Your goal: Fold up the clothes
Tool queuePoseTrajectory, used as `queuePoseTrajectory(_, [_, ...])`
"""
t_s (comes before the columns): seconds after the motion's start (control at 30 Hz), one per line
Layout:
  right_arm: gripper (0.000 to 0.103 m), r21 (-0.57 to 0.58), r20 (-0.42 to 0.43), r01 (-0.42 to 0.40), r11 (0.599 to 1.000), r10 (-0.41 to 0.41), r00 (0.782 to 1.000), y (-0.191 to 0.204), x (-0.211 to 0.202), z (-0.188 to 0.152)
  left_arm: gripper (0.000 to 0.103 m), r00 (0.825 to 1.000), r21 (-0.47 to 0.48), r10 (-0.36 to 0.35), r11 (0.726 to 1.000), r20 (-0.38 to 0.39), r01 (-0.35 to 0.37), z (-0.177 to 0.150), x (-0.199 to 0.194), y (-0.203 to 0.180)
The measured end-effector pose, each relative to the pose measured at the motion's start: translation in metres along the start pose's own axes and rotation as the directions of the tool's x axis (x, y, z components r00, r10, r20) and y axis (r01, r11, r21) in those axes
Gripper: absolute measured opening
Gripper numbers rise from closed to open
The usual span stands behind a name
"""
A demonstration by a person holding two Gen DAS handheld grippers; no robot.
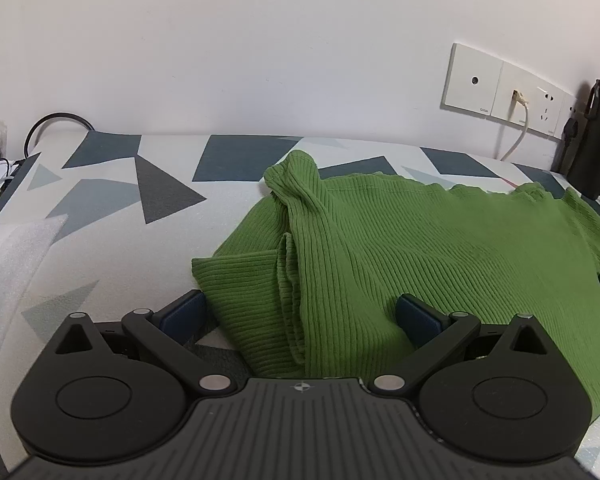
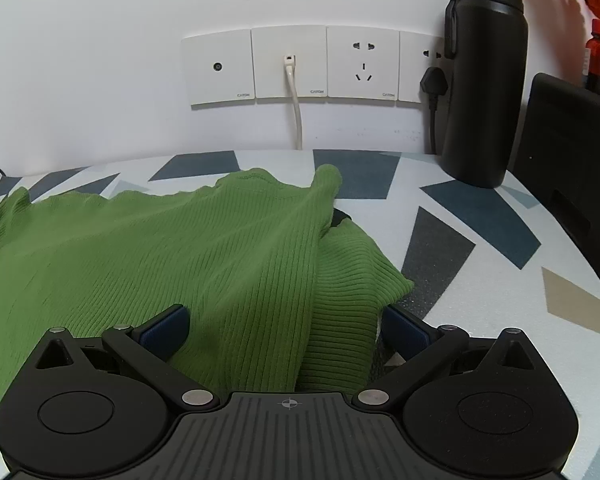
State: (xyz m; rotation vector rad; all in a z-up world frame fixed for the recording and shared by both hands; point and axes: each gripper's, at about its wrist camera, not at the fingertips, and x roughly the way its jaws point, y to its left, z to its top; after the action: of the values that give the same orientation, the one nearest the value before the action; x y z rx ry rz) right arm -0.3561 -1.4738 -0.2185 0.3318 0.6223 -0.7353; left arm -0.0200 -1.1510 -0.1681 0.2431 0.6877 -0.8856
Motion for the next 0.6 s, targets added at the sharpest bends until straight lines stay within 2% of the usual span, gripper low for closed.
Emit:
queuePoseTrajectory(0.17, [0.102,0.004,-0.001,0.001,1.0,-0.001,1.0,-0.0003,0.0002,0.0008,0.103,1.0,0.002,0.025,1.0,0.002,-0.025,-0.0018,-0.0009,-0.0038])
queuePoseTrajectory(0.6, [0.102,0.008,-0.035,0.0,1.0,0.001,0.999,-0.0014,0.0016,0.0046,0.103,1.0,0.019,0.016,1.0,-0.015,-0.015,-0.0019,-0.0001,-0.0031])
